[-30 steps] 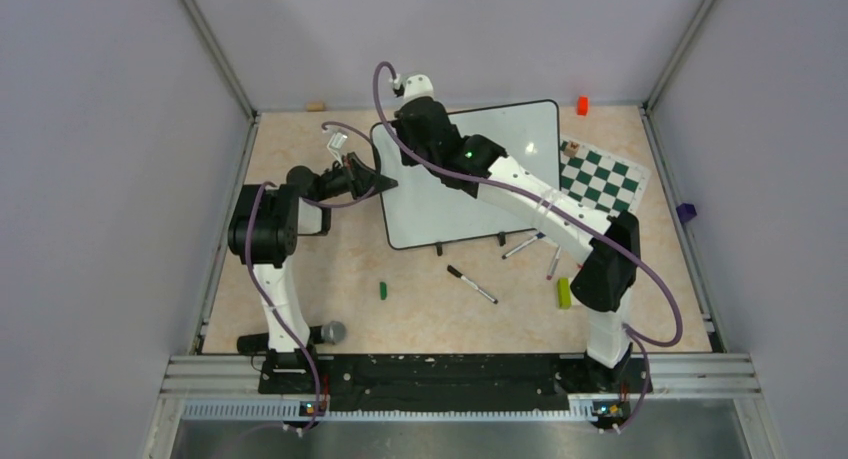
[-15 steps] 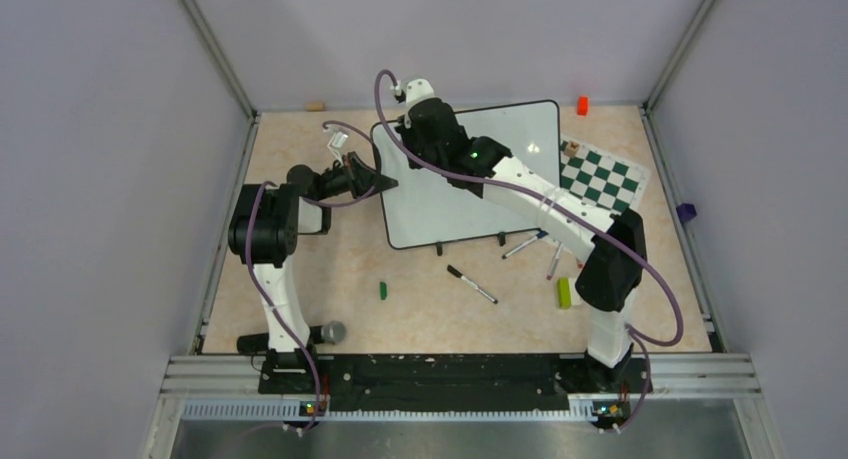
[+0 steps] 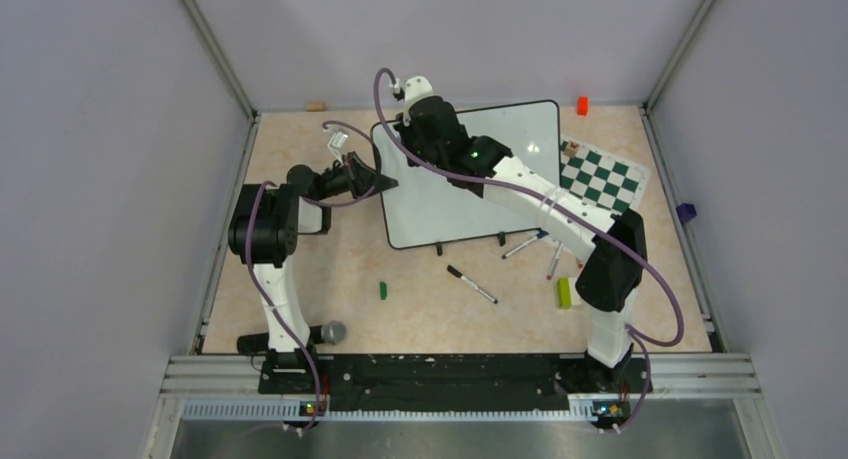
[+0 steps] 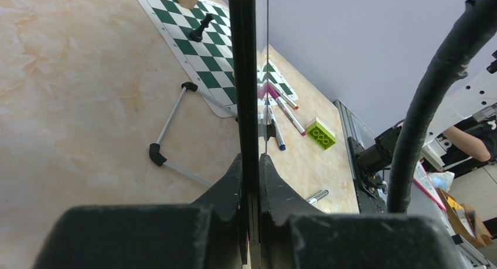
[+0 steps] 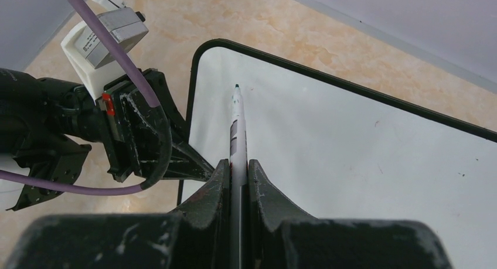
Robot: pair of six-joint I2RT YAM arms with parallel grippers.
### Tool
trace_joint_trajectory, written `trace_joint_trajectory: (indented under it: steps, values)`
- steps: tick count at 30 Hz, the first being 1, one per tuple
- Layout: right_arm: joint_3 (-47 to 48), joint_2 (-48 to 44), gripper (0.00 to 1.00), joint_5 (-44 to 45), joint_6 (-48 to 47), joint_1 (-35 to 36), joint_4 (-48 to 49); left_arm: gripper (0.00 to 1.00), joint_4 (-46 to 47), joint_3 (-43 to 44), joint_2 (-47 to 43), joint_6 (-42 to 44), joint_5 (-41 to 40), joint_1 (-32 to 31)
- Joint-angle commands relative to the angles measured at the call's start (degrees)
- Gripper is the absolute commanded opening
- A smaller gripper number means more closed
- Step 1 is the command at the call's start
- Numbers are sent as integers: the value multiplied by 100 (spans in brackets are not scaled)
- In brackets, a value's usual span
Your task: Write a sentence on the whiteboard
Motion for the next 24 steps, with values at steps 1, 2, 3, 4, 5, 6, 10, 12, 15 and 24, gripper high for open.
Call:
trace_joint_trajectory:
  steps: [1, 2, 3, 4, 5, 6, 10, 12, 15, 24]
  values:
    - [363, -42, 0, 41, -41, -27, 139, 0, 434, -34, 164, 711, 955, -136]
    - [373, -22, 0, 40, -42, -27, 132, 0, 435, -28, 176, 708, 956, -138]
    - [377, -1, 0, 50, -31, -29, 135, 0, 435, -27, 172, 710, 956, -136]
    - [392, 10, 0, 56, -28, -28, 130, 0, 432, -30, 171, 710, 956, -140]
    - [413, 31, 0, 55, -35, -30, 127, 0, 430, -34, 172, 710, 956, -144]
    - [437, 53, 0, 62, -29, -27, 115, 0, 434, -34, 174, 711, 960, -144]
    - [541, 161, 0, 103, -42, -32, 62, 0, 435, -34, 165, 719, 963, -154]
    - [591, 227, 0, 121, -60, -34, 49, 0, 434, -34, 161, 727, 962, -153]
    - [660, 295, 0, 134, -80, -34, 18, 0, 434, -34, 165, 728, 965, -166]
    - [763, 471, 0, 242, -106, -28, -34, 0, 434, -34, 156, 732, 965, -162]
